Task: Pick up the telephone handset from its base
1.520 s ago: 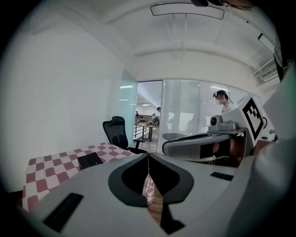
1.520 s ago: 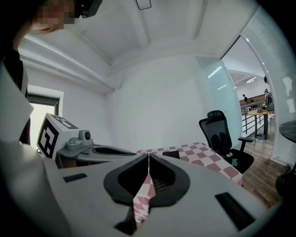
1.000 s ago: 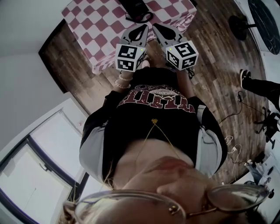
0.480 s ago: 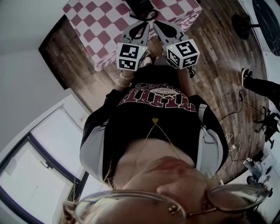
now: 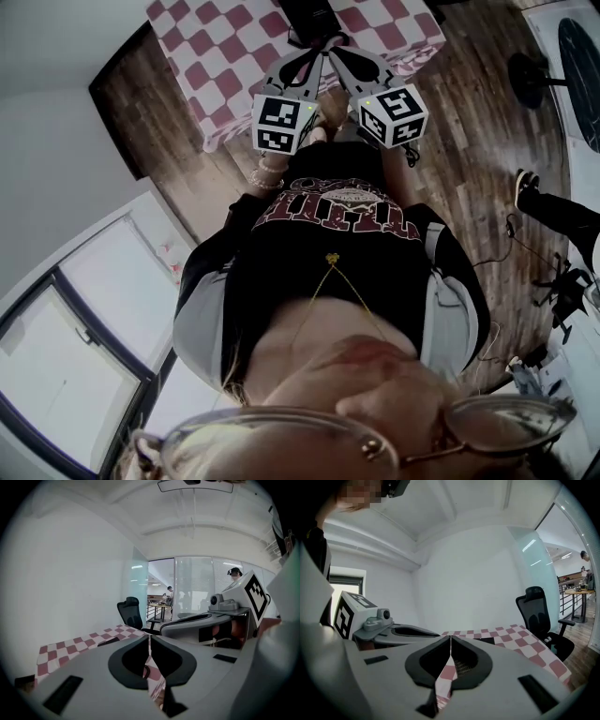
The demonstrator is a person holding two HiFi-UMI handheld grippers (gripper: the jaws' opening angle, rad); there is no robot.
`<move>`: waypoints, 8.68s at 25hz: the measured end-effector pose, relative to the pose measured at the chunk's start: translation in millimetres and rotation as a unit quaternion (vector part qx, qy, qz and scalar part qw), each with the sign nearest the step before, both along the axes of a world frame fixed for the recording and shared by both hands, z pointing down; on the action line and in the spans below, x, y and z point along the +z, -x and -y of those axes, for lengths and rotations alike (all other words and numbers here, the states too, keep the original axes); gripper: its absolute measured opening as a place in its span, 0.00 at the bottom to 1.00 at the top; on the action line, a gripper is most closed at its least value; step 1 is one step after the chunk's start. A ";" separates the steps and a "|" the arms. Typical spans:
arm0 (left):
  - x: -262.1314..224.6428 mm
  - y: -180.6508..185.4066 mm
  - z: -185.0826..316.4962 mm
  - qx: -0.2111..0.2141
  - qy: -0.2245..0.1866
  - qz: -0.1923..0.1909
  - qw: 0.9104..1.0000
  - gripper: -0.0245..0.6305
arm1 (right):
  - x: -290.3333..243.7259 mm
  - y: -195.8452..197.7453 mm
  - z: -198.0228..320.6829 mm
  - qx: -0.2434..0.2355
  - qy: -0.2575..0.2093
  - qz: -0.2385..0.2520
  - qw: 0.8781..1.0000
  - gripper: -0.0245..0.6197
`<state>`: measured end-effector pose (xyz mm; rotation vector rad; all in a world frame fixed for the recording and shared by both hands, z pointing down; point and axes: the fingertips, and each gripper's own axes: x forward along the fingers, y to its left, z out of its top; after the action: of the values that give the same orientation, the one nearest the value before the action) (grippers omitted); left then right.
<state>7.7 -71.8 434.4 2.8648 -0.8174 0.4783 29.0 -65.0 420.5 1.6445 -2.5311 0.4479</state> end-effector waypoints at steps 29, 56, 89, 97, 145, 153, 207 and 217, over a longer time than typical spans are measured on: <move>-11.8 -74.6 93.7 -0.123 0.002 0.004 0.992 0.05 | -6.6 -78.7 94.9 -0.124 0.011 0.020 0.992 0.07; -0.2 -67.1 106.6 -0.195 0.000 0.006 0.981 0.05 | 12.5 -73.9 108.1 -0.214 0.027 0.009 0.976 0.07; 30.2 -12.4 217.8 -0.110 0.053 -0.012 0.992 0.05 | 42.5 -19.4 219.6 -0.127 0.075 -0.010 0.989 0.07; 52.2 -2.0 221.7 -0.089 0.071 -0.002 0.993 0.05 | 61.5 -14.5 223.2 -0.109 0.093 -0.025 0.989 0.07; 159.5 -8.8 223.3 -0.185 0.184 0.039 0.964 0.05 | 187.4 -37.5 234.8 -0.202 0.225 -0.111 0.947 0.07; 161.3 -6.8 223.6 -0.189 0.188 0.038 0.963 0.05 | 196.5 -37.9 234.5 -0.202 0.236 -0.121 0.943 0.07; 211.3 10.0 189.3 -0.115 0.327 -0.005 0.938 0.13 | 196.2 -40.8 233.6 -0.196 0.217 -0.096 0.951 0.07; 214.6 5.8 189.6 -0.072 0.355 -0.021 0.932 0.18 | 196.3 -37.9 232.3 -0.191 0.222 -0.085 0.952 0.07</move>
<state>1.9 -261.4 648.9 2.1253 -0.6606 0.5504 66.9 -297.4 616.8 0.9662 -2.3163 0.7306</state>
